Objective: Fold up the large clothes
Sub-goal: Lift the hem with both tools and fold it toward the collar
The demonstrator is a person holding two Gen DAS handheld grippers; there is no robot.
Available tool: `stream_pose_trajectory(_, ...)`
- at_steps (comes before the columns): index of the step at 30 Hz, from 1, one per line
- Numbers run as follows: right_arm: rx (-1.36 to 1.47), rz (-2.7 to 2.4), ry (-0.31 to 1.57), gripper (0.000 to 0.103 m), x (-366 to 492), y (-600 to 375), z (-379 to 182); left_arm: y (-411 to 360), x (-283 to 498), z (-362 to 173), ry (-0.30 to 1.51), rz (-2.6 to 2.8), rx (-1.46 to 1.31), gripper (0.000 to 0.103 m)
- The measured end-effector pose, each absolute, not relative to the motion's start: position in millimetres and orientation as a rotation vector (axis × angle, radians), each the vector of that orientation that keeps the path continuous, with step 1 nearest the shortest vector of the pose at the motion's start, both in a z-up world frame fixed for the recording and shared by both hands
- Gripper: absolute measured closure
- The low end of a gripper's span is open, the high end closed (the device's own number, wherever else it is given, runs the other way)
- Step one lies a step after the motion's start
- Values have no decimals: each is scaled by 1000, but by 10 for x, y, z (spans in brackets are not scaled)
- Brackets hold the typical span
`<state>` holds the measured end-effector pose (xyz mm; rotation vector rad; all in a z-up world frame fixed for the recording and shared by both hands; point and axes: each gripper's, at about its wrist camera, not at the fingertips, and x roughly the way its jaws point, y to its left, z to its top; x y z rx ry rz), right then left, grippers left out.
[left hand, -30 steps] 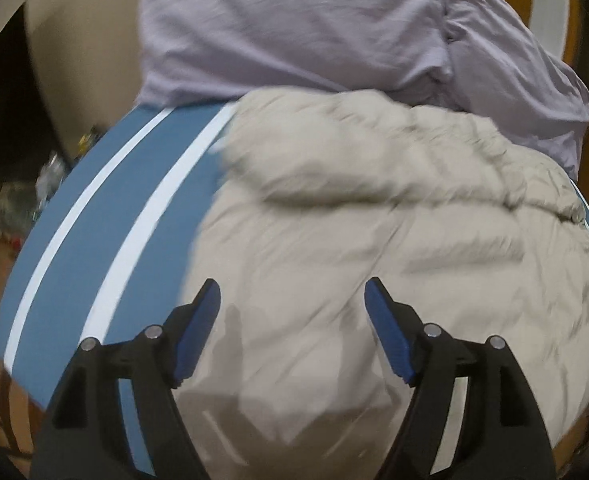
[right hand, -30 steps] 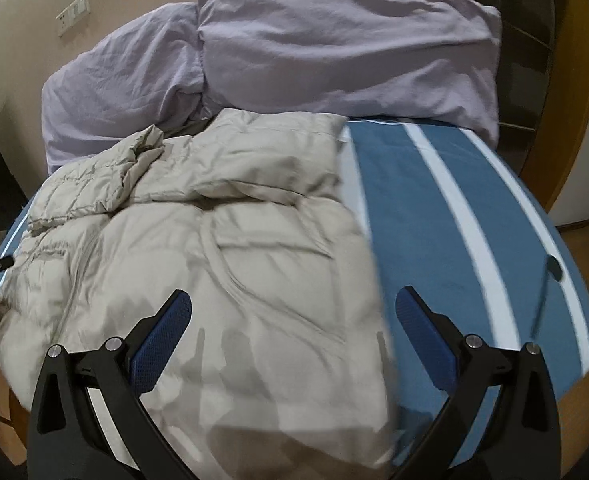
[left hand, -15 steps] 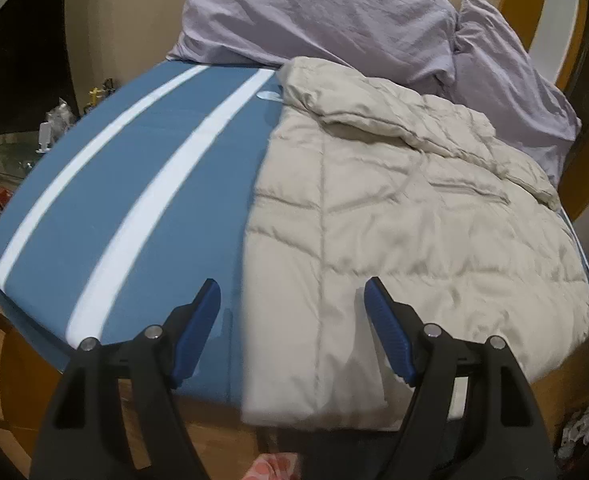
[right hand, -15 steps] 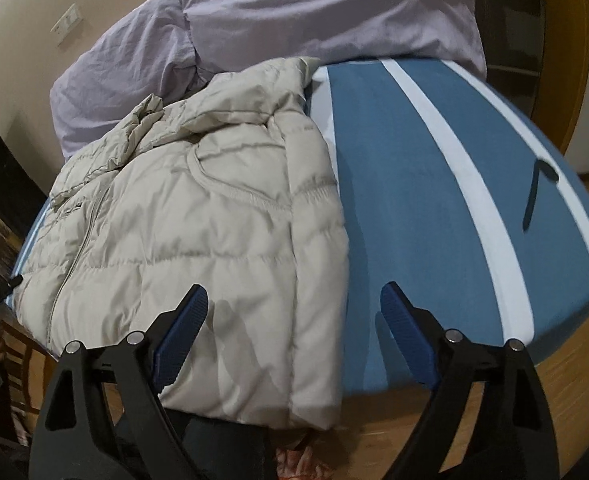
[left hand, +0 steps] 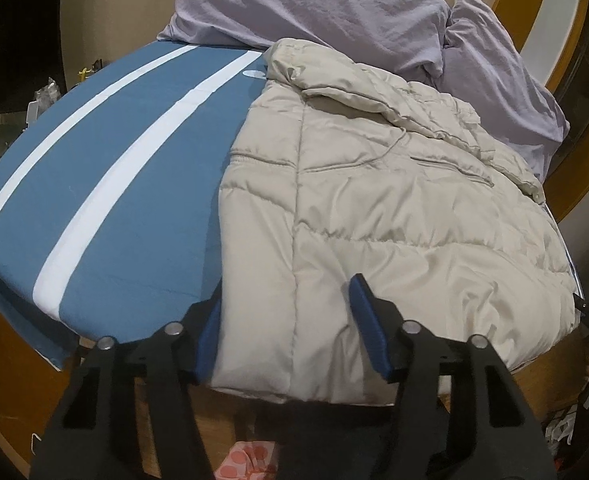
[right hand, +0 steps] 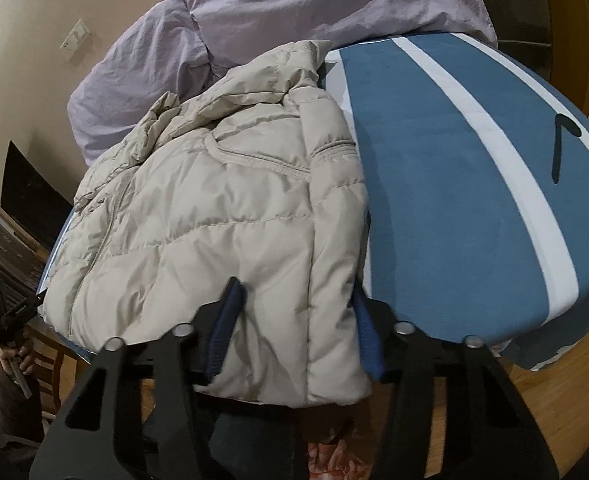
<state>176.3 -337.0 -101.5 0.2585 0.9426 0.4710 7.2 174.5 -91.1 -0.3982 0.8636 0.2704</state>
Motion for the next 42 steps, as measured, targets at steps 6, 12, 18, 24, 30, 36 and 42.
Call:
stream_pose_trajectory(6,268,491,901,88,1716,-3330,-958,1670,27,-864,843,266,-405,70)
stream_pose_trajectory(12,242,467,804,92,1725,-3295,-668,1615,46,-637,798,275,-374,87)
stream_pose_trajectory(18,203,454,706,92,1868,-3172,-313,1594,172,-288,731,299,-313,88)
stream_pose_trajectory(24,142,423,622,92,2067,-2992,-25,1565,402,-3,682,361,-226,89)
stream_pose_trajectory(30,95,380,558,92,2291,-2843,230,1613,716,232,654,418,-182,89)
stream_pose_trajectory(36,65,339,532,92,2565,-2708,409,1725,1057,483,634,437,-177,89)
stream_pose_trajectory(42,65,298,511,92,2952,-2553,557,1885,1517,681,619,447,-181,89)
